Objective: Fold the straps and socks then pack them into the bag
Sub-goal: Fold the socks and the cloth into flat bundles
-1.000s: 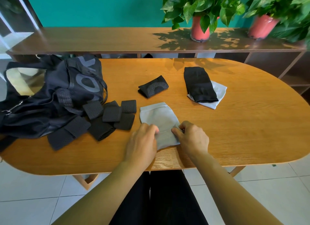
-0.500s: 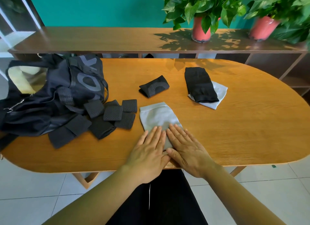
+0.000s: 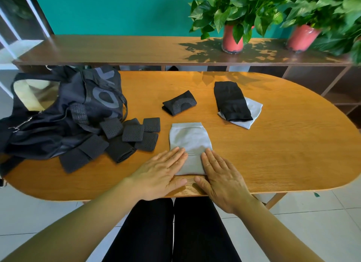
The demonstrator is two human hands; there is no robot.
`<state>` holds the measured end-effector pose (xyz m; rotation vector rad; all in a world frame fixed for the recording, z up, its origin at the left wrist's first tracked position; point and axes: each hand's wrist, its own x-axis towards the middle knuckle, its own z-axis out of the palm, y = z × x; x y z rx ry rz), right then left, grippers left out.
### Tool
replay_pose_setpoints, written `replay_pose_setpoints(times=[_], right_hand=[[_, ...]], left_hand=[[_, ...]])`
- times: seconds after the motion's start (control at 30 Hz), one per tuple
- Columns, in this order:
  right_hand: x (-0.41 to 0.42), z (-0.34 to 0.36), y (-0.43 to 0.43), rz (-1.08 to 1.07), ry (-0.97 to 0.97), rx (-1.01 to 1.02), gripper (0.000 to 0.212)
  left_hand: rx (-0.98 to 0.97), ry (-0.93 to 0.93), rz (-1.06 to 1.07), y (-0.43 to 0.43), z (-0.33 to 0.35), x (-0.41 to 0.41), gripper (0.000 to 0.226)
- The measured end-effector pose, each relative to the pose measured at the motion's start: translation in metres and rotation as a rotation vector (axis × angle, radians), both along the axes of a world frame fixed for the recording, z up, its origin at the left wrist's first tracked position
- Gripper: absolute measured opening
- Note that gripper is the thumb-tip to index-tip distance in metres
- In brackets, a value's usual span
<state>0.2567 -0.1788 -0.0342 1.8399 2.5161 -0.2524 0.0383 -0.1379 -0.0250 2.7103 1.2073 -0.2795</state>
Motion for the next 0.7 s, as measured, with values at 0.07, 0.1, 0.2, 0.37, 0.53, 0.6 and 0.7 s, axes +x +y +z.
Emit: replay_pose_setpoints(times=[0.07, 0.1, 0.2, 0.37, 0.53, 0.6, 0.7], right_hand=[[0.000, 0.003, 0.002, 0.000, 0.018, -0.007, 0.096], [0.000, 0.006, 0.004, -0.007, 0.066, -0.003, 0.095], [0.002, 0.015, 0.017, -0.057, 0.224, 0.077, 0.084], [-0.005, 0.016, 0.061, -0.035, 0.216, 0.056, 0.059], [0.001, 0.000, 0.086, 0.067, 0.068, -0.069, 0.072], [0.006, -0.005, 0.087, 0.072, -0.013, -0.046, 0.083], [0.008, -0.011, 0.087, 0.025, -0.043, -0.029, 0.087]], left_hand=[[0.001, -0.035, 0.001, 0.002, 0.008, 0.001, 0.074], [0.002, -0.083, 0.014, 0.005, 0.013, 0.002, 0.071], [0.034, -0.259, 0.094, 0.018, 0.026, 0.012, 0.060], [0.065, -0.120, 0.211, 0.041, 0.022, 0.050, 0.062], [-0.002, 0.096, 0.248, 0.052, 0.002, 0.049, 0.074], [0.033, 0.122, 0.253, 0.054, -0.002, 0.045, 0.080], [0.043, 0.142, 0.295, 0.052, -0.004, 0.043, 0.088]])
